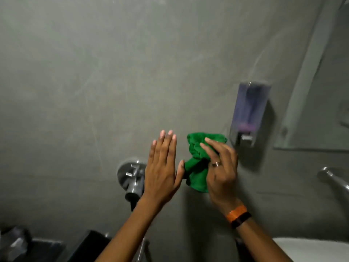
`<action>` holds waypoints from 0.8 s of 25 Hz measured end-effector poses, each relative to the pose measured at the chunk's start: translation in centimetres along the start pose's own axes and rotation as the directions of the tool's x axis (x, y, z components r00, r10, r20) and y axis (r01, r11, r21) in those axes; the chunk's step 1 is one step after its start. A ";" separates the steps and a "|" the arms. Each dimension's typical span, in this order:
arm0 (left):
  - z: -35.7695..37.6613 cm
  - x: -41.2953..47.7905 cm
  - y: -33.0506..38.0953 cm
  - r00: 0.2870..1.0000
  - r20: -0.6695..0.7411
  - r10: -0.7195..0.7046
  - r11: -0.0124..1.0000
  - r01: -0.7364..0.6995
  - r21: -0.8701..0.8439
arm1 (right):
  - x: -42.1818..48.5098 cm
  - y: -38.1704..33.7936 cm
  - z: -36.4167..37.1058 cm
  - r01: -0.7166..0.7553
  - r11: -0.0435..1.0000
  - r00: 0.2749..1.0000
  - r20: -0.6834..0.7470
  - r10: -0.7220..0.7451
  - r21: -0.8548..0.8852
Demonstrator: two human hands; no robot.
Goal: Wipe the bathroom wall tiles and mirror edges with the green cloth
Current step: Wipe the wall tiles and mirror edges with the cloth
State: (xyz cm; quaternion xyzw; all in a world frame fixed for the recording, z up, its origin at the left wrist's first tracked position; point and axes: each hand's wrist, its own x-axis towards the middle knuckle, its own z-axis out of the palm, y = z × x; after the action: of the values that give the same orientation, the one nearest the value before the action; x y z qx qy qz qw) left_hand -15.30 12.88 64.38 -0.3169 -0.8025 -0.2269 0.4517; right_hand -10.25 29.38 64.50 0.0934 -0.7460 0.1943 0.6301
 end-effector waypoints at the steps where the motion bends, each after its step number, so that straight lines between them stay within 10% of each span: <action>1: -1.1 3.6 0.5 0.998 -0.053 0.029 1.000 -0.028 0.008 | 3.8 0.2 -0.3 0.043 0.999 0.997 -0.059 -0.044 -0.007; 9: -4.2 24.8 4.3 0.920 -0.293 0.261 0.965 -0.248 0.082 | 26.9 4.8 -3.5 0.257 0.894 0.847 -0.360 -0.391 -0.368; 20: -1.0 37.5 12.4 0.825 -0.398 0.400 0.916 -0.357 0.182 | 47.2 14.9 -14.8 0.217 0.710 0.816 -0.275 -0.508 -0.670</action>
State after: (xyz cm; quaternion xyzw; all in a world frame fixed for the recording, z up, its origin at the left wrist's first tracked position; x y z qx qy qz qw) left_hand -20.48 32.26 98.41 -0.3894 -0.6152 -0.1564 0.6674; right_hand -11.51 53.91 109.96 -0.0126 -0.5704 -0.1725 0.8029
